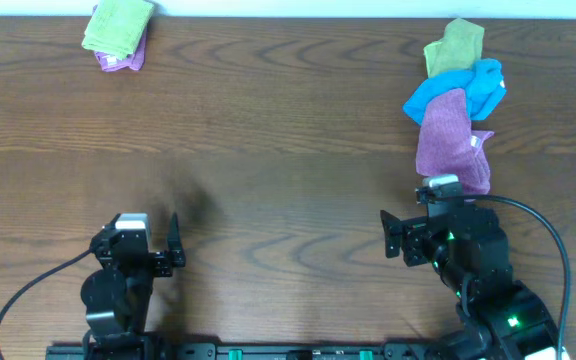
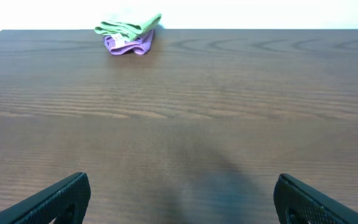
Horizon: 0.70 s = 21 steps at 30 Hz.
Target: Fold the cloth
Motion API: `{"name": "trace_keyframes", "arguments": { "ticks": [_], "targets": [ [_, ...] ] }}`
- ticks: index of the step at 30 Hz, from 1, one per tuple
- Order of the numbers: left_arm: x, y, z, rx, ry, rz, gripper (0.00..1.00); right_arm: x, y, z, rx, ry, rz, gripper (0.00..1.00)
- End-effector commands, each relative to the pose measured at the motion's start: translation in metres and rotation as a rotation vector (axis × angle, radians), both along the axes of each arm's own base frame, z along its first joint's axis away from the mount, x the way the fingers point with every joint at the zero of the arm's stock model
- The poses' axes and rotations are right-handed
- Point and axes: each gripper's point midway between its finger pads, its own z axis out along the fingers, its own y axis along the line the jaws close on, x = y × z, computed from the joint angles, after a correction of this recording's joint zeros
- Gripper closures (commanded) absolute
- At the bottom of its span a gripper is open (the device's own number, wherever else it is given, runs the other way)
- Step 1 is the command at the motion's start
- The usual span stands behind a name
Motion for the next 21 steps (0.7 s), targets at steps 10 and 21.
{"name": "trace_keyframes", "arguments": {
  "ticks": [10, 21],
  "targets": [
    [0.0, 0.005, -0.003, 0.029, -0.041, 0.02, 0.05, 0.0, 0.001, 0.004, 0.013, -0.006, -0.007, 0.01],
    [0.0, -0.005, -0.003, 0.012, -0.041, -0.017, 0.05, 0.0, 0.001, 0.004, 0.013, -0.006, -0.007, 0.01]
  ]
}}
